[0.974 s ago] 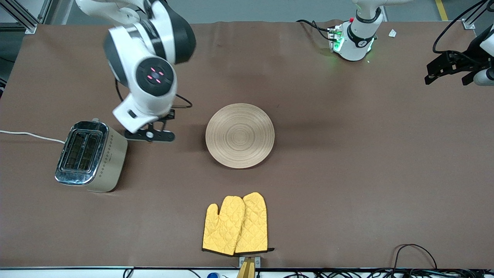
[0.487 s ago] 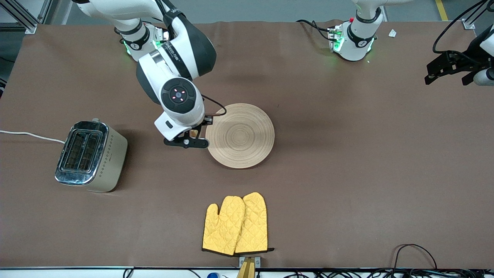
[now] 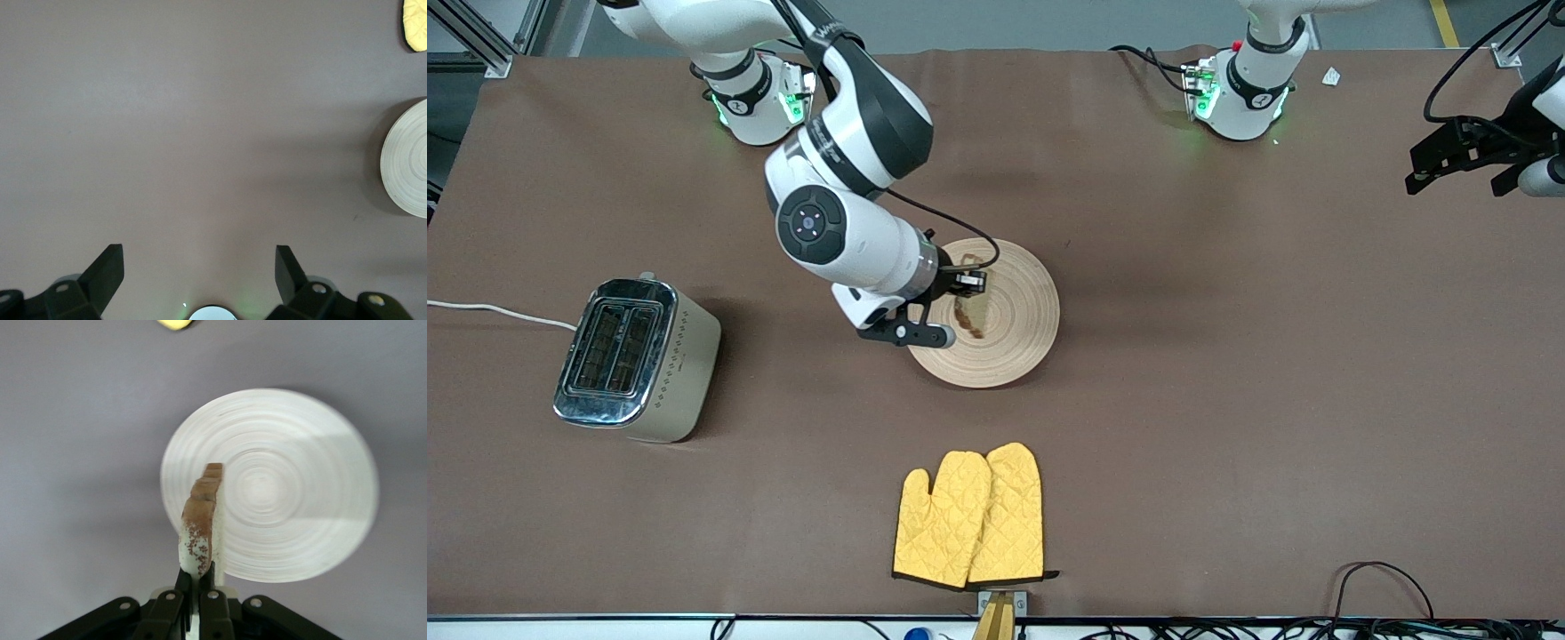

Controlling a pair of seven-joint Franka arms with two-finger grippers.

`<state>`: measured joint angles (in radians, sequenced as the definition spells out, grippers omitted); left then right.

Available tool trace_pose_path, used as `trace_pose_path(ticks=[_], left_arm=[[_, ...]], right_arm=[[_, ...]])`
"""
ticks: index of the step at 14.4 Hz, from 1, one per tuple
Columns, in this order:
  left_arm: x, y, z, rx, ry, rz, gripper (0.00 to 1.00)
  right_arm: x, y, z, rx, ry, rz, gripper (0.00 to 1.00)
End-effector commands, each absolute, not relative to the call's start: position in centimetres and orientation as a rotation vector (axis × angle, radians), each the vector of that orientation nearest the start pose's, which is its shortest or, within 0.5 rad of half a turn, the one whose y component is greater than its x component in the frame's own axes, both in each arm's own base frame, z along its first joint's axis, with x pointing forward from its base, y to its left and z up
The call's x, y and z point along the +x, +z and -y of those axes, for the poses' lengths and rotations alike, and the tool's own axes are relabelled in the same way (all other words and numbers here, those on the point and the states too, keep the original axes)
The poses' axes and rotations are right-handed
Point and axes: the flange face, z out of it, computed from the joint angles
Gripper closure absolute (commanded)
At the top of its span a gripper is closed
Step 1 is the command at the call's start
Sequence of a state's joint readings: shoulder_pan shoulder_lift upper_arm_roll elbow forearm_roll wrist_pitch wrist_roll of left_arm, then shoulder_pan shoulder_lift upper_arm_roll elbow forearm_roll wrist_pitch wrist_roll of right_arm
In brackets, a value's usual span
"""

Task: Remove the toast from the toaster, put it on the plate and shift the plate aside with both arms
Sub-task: 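Carry the toast over the wooden plate with the right gripper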

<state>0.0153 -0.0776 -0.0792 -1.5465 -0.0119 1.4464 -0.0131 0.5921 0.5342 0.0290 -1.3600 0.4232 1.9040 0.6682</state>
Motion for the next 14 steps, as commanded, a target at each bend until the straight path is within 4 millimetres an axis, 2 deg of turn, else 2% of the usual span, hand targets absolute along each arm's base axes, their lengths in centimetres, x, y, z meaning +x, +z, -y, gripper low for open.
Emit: trace_pose_path(ticks=[1,3,6,8,11,14], left_arm=[[51.6,67.2,4.4,-3.144,0.047,-0.067,0.0],[51.5,67.2,4.4,-3.144,0.047,-0.069,0.0],[51.6,67.0,4.5,-3.145,0.052,-0.072,0.0],[51.6,67.0,4.5,-3.145,0.052,-0.072,0.0],[51.6,67.0,4.5,-3.145,0.052,-0.072,0.0],[51.7,66.9,4.5,-3.145,0.056,-0.074,0.0]], right_arm=[[54.5,39.3,-45.8,-2.742,0.353,-0.268,1.0],[54.4,37.4,-46.7,-2.713,0.371,-0.274,1.0],[55.2,32.3,-45.0,-2.723,0.378,-0.056,1.0],[56.4,29.8,-42.4,-2.697,0.391,-0.061,1.0],[57.5,27.3,-38.6,-2.605,0.401,-0.004,1.0],[58.1,26.1,-36.2,-2.596,0.407,0.013,0.99]])
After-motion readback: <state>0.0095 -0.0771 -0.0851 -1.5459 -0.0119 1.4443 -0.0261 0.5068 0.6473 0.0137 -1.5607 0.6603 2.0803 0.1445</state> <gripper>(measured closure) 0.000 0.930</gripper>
